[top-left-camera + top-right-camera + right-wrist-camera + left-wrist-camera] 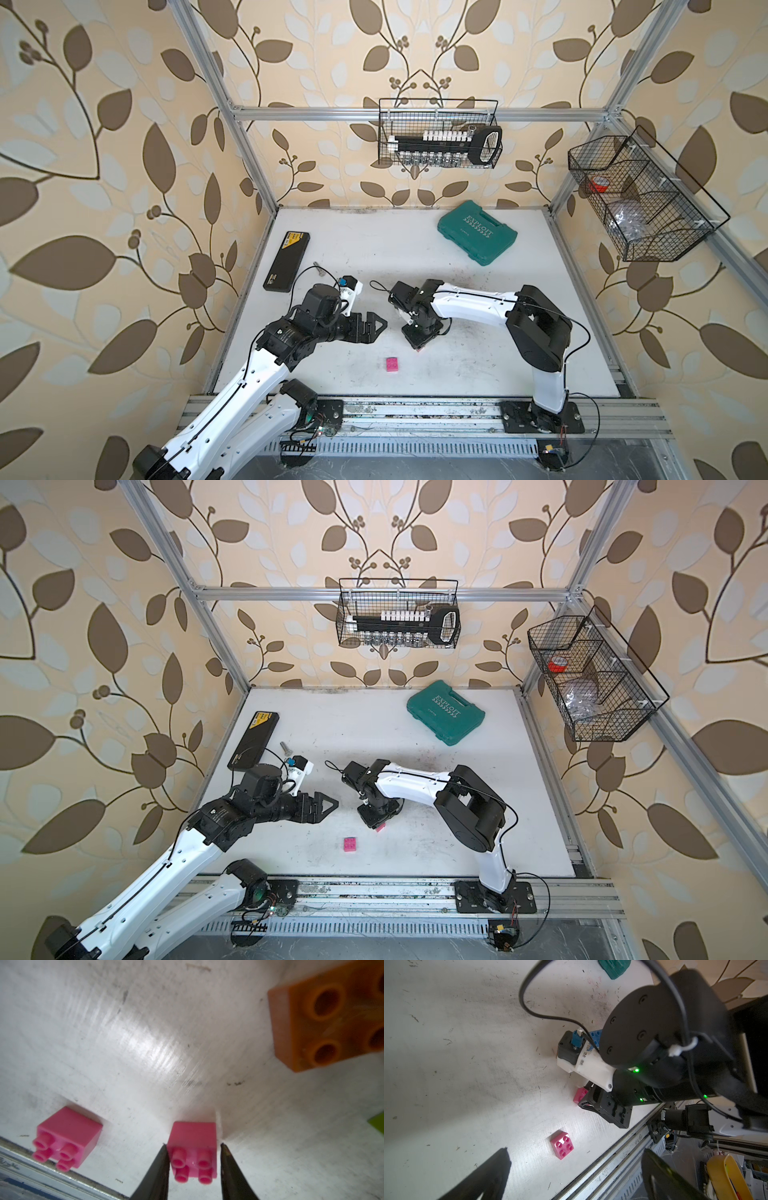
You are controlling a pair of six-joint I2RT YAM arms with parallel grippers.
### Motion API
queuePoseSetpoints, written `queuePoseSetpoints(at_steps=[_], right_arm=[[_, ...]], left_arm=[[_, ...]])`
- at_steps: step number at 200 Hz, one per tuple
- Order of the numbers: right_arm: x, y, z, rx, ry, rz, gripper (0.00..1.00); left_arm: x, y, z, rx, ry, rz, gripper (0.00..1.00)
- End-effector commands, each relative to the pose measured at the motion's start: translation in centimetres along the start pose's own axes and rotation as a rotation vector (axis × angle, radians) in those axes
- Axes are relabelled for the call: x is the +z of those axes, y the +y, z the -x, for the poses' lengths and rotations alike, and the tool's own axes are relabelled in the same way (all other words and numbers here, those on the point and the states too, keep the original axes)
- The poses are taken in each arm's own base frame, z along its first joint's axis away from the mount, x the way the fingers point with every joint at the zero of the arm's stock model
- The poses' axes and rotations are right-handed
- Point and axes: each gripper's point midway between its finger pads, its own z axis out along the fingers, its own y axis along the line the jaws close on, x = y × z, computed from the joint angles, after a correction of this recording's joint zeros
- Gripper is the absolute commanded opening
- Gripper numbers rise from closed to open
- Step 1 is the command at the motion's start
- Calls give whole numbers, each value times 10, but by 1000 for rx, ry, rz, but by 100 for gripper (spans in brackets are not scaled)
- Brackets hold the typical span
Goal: Assemble the number 4 with lego
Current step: Pick up the lego brick from the center of the board.
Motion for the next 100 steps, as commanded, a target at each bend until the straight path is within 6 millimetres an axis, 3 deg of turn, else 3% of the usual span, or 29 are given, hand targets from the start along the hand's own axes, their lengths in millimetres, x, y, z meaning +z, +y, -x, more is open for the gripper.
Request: queuePoseSetpoints(at_steps=[1,41,100], right_arm=[[4,0,-3,-8,20,-27,31],[-5,-2,-1,19,-1,-34,23],[-62,-15,-2,135,-27,-21,20]], left_arm=[[-1,4,3,-8,-20,16,99],[-1,4,3,-8,-20,16,99],[0,2,4,4,-17,8,99]])
